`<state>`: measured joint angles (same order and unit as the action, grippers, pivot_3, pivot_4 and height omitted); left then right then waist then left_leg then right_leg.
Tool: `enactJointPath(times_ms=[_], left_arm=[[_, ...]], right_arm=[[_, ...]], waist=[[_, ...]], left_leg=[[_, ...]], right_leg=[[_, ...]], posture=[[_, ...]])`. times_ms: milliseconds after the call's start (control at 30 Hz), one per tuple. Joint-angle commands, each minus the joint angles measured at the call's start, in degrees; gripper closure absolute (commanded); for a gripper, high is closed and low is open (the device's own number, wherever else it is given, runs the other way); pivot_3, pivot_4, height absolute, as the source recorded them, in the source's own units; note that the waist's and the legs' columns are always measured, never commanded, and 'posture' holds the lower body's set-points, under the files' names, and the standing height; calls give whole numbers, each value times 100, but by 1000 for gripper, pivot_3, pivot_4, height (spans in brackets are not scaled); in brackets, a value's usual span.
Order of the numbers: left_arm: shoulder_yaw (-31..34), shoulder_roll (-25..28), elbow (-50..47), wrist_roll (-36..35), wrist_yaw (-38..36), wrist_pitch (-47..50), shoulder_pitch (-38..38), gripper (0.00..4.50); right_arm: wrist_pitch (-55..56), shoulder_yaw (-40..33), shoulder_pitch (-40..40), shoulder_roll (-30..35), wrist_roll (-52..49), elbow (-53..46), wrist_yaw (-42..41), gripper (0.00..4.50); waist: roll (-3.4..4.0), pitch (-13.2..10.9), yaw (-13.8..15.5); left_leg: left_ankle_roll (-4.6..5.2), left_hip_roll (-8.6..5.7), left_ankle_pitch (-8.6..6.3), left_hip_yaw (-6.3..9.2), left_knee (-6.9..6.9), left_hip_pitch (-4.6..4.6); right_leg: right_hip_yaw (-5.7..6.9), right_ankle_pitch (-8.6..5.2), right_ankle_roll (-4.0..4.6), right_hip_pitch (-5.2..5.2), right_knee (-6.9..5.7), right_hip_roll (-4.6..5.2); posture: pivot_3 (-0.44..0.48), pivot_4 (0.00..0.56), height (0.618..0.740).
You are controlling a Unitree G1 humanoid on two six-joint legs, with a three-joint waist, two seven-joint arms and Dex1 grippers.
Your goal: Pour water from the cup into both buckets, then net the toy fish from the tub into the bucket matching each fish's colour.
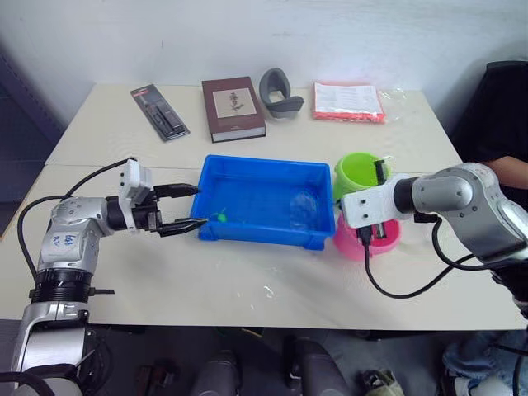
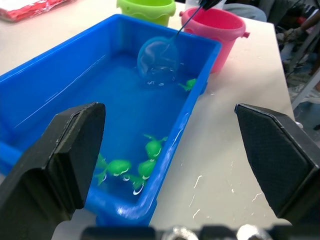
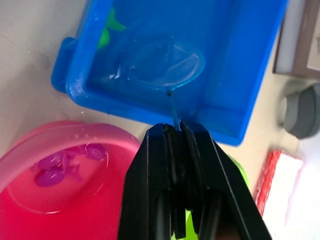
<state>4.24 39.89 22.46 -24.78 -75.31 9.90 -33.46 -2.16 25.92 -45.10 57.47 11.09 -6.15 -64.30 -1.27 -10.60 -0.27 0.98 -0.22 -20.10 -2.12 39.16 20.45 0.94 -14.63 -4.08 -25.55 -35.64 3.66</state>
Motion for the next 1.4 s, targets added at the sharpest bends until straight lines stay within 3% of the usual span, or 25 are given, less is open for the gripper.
enactJointPath(times_ms=[33, 433, 767, 1033, 1400], left_arm=[[-61, -18, -272, 60, -71, -72, -125, 30], [-43, -322, -658, -27, 176, 103, -33, 30], [15, -391, -891, -82, 329, 236, 112, 30], [32, -398, -848, -78, 377, 227, 96, 30], [28, -420, -826, -70, 425, 212, 92, 30]], right_arm=[[451, 53, -310, -42, 166, 94, -538, 4500], [1029, 116, -773, -548, 590, 792, -1332, 4500], [-327, -319, -704, -745, -92, 592, -1977, 4500], [-1572, -850, -629, -856, -659, 549, -1805, 4500], [-2646, -1630, 141, -862, -1328, 293, -1061, 4500]], waist=[[0, 0, 3], [1, 0, 4], [1, 0, 4], [1, 0, 6], [1, 0, 9]], left_leg=[[0, 0, 0, 1, 0, 0], [-6, 1, 1, 1, 1, 0], [-9, 2, 2, 4, 2, -1], [-10, 2, 1, 5, 2, 0], [-11, 1, 1, 6, 2, 1]], right_leg=[[0, 0, 0, 0, 0, 0], [-2, 0, 0, 0, -1, 1], [-4, 0, 0, 0, -4, 4], [-3, 0, 0, 0, -3, 6], [-4, 0, 0, 0, -2, 10]], posture=[[0, 150, 740], [0, 150, 740], [0, 150, 740], [0, 150, 740], [0, 150, 740]])
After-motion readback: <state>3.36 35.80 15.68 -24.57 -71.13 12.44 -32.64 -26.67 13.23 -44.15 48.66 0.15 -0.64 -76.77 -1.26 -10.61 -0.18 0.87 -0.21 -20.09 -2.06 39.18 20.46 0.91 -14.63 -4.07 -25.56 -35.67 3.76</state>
